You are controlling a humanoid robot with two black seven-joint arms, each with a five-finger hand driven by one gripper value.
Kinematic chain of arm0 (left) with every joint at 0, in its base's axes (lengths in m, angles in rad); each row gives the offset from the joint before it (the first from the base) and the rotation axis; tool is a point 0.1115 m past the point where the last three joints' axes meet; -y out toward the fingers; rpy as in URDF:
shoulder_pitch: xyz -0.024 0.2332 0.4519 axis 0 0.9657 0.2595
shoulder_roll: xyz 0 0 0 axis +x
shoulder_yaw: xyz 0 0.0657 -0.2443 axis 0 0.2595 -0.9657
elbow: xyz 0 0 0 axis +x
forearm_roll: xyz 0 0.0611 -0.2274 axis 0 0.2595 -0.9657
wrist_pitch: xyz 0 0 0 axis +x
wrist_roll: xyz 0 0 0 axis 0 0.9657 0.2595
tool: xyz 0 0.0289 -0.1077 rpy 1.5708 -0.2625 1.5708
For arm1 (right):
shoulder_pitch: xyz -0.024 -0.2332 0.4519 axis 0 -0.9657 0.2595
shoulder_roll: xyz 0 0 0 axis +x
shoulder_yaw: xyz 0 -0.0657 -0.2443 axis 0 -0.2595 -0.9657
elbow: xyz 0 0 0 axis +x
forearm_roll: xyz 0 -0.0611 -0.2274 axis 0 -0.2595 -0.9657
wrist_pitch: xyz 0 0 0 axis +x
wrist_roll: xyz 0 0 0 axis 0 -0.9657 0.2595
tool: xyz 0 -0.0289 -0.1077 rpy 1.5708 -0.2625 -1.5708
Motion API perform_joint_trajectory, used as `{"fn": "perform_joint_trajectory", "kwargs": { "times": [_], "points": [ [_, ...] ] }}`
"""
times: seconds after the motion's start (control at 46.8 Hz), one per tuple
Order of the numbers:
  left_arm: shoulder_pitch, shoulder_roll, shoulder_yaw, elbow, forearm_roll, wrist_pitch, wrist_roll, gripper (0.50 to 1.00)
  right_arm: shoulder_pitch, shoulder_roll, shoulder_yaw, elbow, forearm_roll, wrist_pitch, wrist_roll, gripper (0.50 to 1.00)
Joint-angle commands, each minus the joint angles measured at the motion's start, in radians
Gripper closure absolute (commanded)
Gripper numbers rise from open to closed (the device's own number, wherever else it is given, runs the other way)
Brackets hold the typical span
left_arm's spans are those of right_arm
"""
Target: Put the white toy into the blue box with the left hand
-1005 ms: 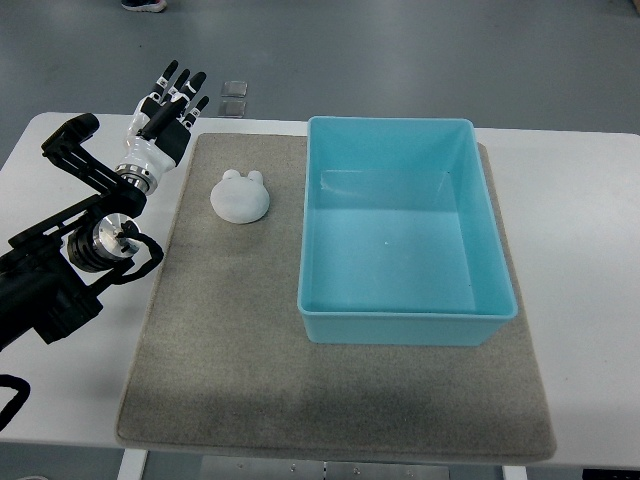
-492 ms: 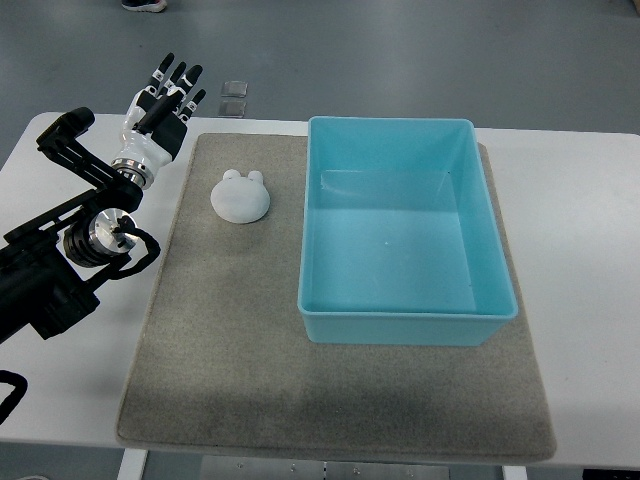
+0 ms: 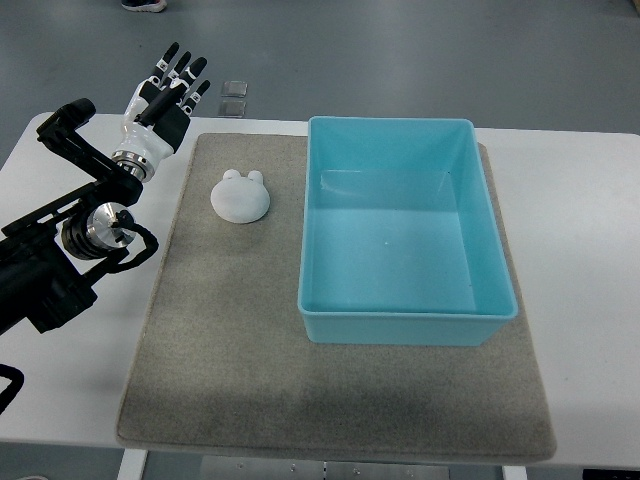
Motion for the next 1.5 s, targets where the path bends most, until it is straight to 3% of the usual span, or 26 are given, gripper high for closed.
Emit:
{"fn": "perform_joint_trajectory", "kwargs": {
  "times": [0.0,0.278,0.535,1.475],
  "points": [
    [-0.002,0.006,0.0,0.0,0.021,-0.001,0.0,0.5,0.0,0.0,0.0,0.0,0.0,0.0,0.0,0.564],
    [-0.003,0.007,0.0,-0.001,0.082,-0.004,0.0,0.5,0.0,0.0,0.0,0.0,0.0,-0.001,0.0,0.564],
    [0.0,0.009,-0.002,0.002,0.082,-0.071,0.0,0.5,0.0,0.0,0.0,0.0,0.0,0.0,0.0,0.564],
    [-0.002,0.026,0.002,0.008,0.105,-0.071,0.001,0.5,0.0,0.0,0.0,0.0,0.0,0.0,0.0,0.564]
  ]
}}
